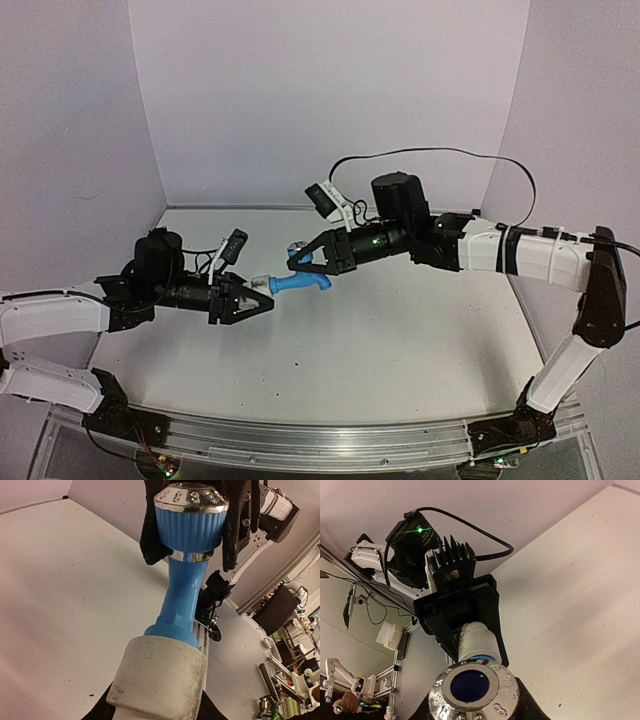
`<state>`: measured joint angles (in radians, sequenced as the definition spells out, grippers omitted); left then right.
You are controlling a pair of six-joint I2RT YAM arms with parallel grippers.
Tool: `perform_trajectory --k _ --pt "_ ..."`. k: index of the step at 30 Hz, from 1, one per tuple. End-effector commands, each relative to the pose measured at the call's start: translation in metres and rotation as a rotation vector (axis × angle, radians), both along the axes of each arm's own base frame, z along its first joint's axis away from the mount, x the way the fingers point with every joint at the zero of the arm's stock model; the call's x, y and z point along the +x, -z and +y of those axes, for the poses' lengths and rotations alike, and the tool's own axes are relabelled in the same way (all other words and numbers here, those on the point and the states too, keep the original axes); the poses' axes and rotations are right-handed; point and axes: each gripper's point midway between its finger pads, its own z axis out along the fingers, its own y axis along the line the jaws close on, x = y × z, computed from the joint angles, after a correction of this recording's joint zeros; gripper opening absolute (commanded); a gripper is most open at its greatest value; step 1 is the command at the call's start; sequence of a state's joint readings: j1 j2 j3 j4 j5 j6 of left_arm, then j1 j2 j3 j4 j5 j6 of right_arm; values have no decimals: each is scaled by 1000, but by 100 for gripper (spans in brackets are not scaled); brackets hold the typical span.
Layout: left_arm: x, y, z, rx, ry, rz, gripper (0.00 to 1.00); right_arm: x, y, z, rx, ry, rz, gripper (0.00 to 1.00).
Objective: Install the water faucets
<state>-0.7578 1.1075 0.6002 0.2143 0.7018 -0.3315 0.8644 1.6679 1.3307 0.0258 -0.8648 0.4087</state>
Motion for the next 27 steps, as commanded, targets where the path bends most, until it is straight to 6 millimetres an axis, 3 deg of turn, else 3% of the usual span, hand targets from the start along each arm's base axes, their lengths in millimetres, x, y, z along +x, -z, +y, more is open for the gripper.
perform_trajectory --k 1,6,11,12,15,16,18,23,27 --pt "21 -54 15 -65 -136 -450 0 7 5 8 40 36 241 5" --pt "16 -61 18 -61 -114 -587 0 6 11 11 56 29 330 0" --pt "18 -52 17 -55 -121 -514 2 6 7 11 94 13 310 0" --pt "19 -50 15 -58 -119 -468 12 10 7 8 97 39 285 0" --pt "15 -38 9 -56 -86 -343 68 27 -1 -8 119 141 188 0" --pt "13 -33 8 -55 -75 -306 78 37 -1 -16 119 194 158 0" --pt "15 -23 8 -39 -87 -241 89 58 4 -35 106 287 103 0" --pt "47 -4 29 27 -338 -166 93 118 54 -89 -22 505 74 0" --pt "65 -9 45 46 -480 -163 95 179 102 -170 -102 722 127 0"
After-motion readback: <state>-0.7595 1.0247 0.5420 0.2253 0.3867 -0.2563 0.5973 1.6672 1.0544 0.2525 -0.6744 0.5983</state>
